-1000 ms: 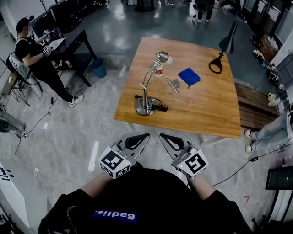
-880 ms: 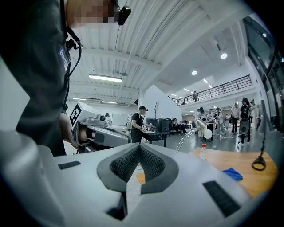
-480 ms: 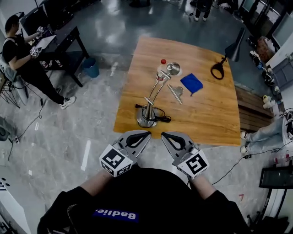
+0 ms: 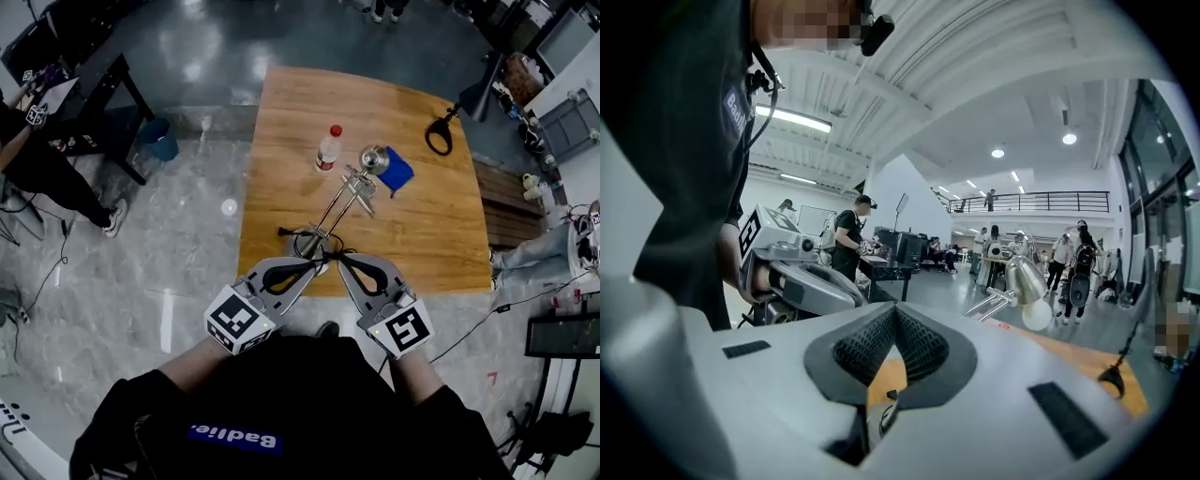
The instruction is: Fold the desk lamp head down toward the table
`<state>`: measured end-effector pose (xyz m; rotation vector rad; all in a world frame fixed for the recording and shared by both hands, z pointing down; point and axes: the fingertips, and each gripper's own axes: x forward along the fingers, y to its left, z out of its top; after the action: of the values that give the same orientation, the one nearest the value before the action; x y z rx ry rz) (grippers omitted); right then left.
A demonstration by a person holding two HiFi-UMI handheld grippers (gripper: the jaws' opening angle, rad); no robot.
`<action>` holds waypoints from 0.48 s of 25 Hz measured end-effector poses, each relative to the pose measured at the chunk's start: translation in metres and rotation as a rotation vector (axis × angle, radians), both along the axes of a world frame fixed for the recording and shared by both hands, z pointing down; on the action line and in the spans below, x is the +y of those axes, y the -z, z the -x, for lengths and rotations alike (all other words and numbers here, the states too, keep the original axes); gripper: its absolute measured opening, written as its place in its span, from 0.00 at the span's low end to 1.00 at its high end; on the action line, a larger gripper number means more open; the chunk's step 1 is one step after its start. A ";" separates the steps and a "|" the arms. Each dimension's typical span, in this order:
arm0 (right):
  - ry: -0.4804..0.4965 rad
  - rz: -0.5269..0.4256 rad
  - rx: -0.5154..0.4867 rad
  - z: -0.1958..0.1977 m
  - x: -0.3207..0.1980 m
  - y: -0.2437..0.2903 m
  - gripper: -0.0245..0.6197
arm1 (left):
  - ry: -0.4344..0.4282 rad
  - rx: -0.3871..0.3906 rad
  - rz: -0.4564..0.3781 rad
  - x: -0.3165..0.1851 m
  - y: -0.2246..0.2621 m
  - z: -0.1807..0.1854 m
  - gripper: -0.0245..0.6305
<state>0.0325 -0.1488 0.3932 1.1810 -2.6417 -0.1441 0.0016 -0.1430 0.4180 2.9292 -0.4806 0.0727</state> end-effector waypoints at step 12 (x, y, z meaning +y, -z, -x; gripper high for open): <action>0.039 -0.069 0.164 -0.028 -0.039 0.002 0.05 | 0.045 -0.002 0.026 -0.036 0.009 -0.018 0.05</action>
<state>0.0607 -0.1879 0.3909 1.0885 -2.5355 -0.3275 0.0193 -0.1790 0.4092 2.8916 -0.5413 0.0753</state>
